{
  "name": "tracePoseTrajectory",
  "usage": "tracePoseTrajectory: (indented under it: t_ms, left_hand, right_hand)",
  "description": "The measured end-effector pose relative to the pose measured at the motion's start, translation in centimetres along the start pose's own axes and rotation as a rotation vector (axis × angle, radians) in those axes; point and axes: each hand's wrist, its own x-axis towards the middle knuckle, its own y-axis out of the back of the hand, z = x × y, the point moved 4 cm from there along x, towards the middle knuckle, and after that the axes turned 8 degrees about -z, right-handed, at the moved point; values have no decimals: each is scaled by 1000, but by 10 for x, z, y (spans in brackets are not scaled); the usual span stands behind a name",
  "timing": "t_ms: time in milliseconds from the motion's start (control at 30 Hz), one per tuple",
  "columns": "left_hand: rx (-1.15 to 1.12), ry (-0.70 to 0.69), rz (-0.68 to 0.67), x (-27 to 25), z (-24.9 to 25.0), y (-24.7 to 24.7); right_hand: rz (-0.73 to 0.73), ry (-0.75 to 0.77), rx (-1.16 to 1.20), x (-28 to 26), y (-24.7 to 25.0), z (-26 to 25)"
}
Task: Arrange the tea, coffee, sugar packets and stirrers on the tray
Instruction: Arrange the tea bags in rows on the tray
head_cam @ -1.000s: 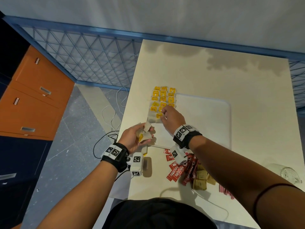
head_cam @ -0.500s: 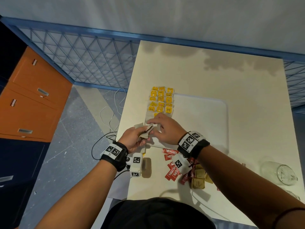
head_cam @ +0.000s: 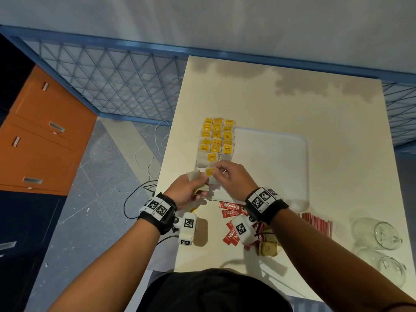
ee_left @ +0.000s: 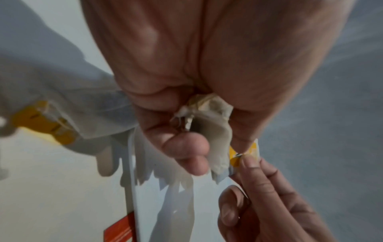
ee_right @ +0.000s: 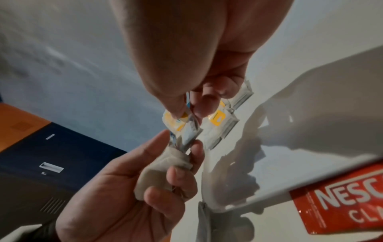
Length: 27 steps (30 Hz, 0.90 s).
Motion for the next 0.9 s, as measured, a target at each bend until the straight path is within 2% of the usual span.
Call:
tracePoseTrajectory:
  t_ms: [167, 333, 467, 567, 767, 900]
  left_hand:
    - [70, -49, 80, 7, -6, 0]
    - [36, -28, 83, 10, -8, -5]
    - [-106, 6, 49, 10, -5, -8]
    - [-274, 39, 14, 11, -4, -8]
    - [-474, 112, 4, 15, -12, -3]
    - [-569, 122, 10, 17, -18, -2]
  right_hand:
    - [24, -92, 121, -5, -8, 14]
    - [61, -150, 171, -7, -10, 23]
    - [133, -143, 106, 1, 10, 24]
    - [136, -151, 21, 10, 24, 24]
    - [87, -270, -130, 32, 25, 46]
    - [129, -322, -180, 36, 22, 52]
